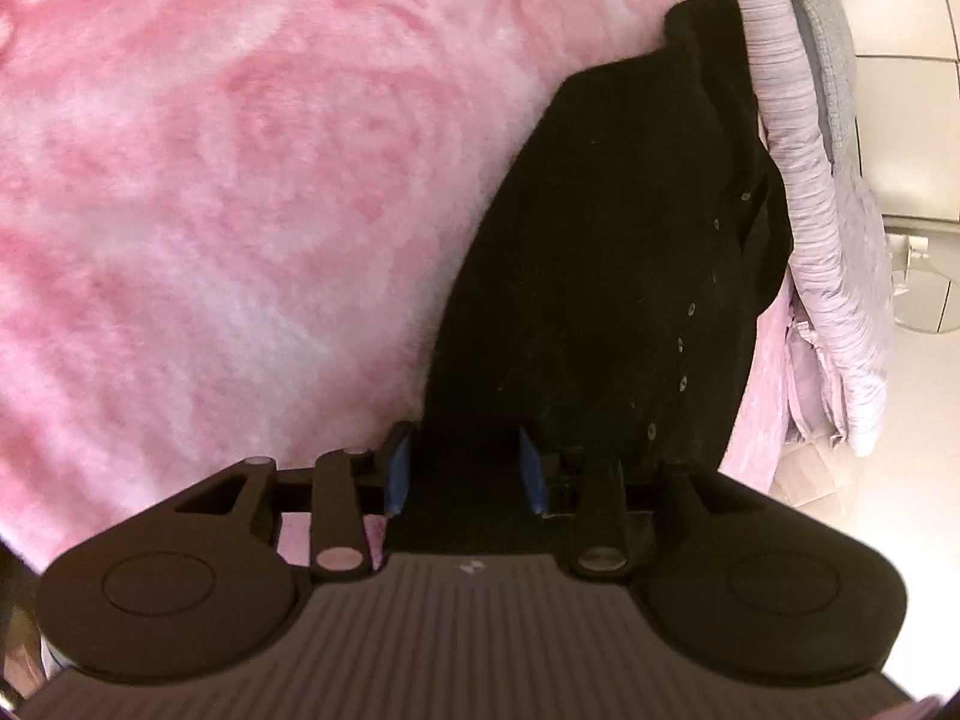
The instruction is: Fold clothes
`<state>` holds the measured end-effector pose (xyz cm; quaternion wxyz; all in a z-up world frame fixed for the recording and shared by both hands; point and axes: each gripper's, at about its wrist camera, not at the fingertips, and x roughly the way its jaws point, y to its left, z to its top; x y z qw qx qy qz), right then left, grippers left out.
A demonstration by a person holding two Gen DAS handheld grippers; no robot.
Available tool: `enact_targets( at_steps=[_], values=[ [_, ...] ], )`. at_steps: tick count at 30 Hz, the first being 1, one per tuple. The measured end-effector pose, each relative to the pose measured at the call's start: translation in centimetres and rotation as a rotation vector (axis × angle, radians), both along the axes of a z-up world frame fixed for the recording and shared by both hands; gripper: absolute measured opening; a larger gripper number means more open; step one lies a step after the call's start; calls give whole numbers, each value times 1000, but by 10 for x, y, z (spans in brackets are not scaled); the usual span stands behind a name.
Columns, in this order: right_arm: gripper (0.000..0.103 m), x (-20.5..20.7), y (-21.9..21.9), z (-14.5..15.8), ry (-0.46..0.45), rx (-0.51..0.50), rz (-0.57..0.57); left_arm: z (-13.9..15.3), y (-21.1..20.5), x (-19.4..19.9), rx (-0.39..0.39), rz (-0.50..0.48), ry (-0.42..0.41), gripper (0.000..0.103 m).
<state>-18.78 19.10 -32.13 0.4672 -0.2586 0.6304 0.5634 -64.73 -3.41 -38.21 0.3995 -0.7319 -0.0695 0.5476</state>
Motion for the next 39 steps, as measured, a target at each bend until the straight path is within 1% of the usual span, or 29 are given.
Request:
enact_targets(
  at_steps=[1, 2, 3, 4, 6, 8, 11, 13, 15, 17, 19, 21, 22, 23, 24, 25, 26, 28, 30, 33, 34, 36, 38, 39],
  values=[
    [66, -3, -1, 2, 5, 9, 21, 2, 3, 2, 12, -29, 28, 18],
    [61, -8, 0, 3, 11, 16, 57, 5, 8, 5, 25, -66, 61, 8],
    [33, -14, 0, 4, 21, 18, 91, 13, 9, 5, 42, -92, 88, 8],
    [11, -19, 0, 4, 20, 20, 116, 24, 9, 4, 62, -112, 113, 8],
    [9, -26, -2, 11, 16, 45, 155, 46, 10, 3, 101, -153, 163, 7],
    [8, -22, -6, 25, 60, 81, 160, 68, 11, 1, 141, -193, 213, 7],
    [7, -8, -17, 45, 126, 97, 142, 101, 8, -2, 194, -241, 278, 7],
    [7, 1, -26, 57, 165, 101, 138, 113, -4, -5, 200, -245, 298, 7],
    [7, 3, -36, 63, 184, 90, 161, 104, -17, 0, 154, -254, 313, 7],
    [7, -5, -52, 62, 157, 61, 213, 92, -30, 5, 98, -263, 328, 7],
    [7, -10, -71, 52, 107, 20, 255, 80, -43, 11, 43, -271, 342, 8],
    [8, -12, -82, 37, 47, -21, 262, 66, -48, 18, -58, -311, 376, 8],
    [11, -14, -87, 30, 12, -41, 266, 61, -48, 21, -112, -334, 403, 8],
    [15, -20, -87, 24, -37, -64, 304, 59, -45, 23, -149, -360, 419, 8],
    [24, -26, -84, 22, -92, -99, 354, 63, -41, 23, -169, -385, 434, 8],
    [28, -31, -80, 23, -133, -116, 395, 68, -37, 23, -185, -410, 452, 8],
    [30, -35, -76, 28, -176, -103, 432, 75, -31, 22, -180, -431, 477, 7],
    [30, -38, -62, 42, -256, -44, 431, 92, -17, 20, -150, -470, 534, 7],
    [30, -36, -44, 55, -255, 16, 385, 101, 7, 14, -112, -504, 559, 9],
    [30, -36, -11, 61, -175, 62, 282, 99, 63, 12, -45, -554, 569, 9],
    [30, -40, 2, 57, -163, 58, 266, 97, 84, 12, -22, -566, 566, 9],
    [30, -51, 26, 48, -172, 61, 254, 88, 123, 15, 17, -594, 557, 9],
    [30, -62, 48, 40, -188, 83, 278, 83, 163, 21, 69, -634, 545, 9],
    [30, -66, 59, 36, -196, 100, 294, 84, 183, 26, 98, -654, 552, 9]
  ],
)
